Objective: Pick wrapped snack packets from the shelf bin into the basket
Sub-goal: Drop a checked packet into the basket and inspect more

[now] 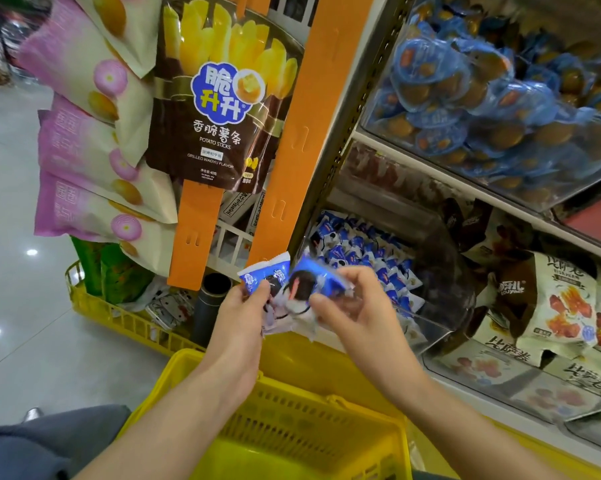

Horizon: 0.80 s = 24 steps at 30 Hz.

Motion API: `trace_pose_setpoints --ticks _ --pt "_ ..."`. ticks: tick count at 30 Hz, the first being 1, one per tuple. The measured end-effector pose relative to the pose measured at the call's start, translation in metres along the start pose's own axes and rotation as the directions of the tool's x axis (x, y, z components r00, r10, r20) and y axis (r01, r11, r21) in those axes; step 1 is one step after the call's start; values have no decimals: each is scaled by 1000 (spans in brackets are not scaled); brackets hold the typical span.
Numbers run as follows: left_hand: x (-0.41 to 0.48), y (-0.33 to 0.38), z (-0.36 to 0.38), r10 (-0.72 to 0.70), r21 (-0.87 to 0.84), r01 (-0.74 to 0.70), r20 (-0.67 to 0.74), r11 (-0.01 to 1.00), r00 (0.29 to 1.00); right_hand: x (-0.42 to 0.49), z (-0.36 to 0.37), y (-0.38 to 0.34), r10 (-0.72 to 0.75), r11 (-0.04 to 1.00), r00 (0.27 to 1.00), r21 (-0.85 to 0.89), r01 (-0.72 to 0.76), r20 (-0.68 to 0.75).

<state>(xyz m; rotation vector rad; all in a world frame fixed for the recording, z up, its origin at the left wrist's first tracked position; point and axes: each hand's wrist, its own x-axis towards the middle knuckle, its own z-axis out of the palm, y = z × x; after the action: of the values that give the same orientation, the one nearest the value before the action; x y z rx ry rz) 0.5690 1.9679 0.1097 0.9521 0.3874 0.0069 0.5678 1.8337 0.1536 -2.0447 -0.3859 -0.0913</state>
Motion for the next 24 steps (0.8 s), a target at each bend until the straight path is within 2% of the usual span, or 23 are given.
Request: trace_pose_setpoints --ticks 2,5,8,12,16,20,24 --pt "2 0 0 67 84 -65 -26 994 997 20 -8 4 29 998 991 53 -22 -131" --pt "5 2 -1 157 131 -149 -52 980 986 65 -22 15 7 999 928 -35 -22 -372" --pt "7 6 -2 193 150 -184 -52 972 980 110 -25 36 30 987 895 -126 -96 -446" --pt "9 12 -1 223 180 -212 -43 961 974 148 -15 63 38 934 952 -328 -142 -302" --pt "10 17 -3 226 195 -218 -22 956 974 169 -7 73 211 835 963 -482 -267 -167" --pt "9 21 -5 220 190 -214 -11 958 975 180 -7 72 365 814 930 -466 -346 -52" --pt "9 22 -5 212 185 -207 -4 961 977 185 -7 73 433 811 901 -446 -380 20"
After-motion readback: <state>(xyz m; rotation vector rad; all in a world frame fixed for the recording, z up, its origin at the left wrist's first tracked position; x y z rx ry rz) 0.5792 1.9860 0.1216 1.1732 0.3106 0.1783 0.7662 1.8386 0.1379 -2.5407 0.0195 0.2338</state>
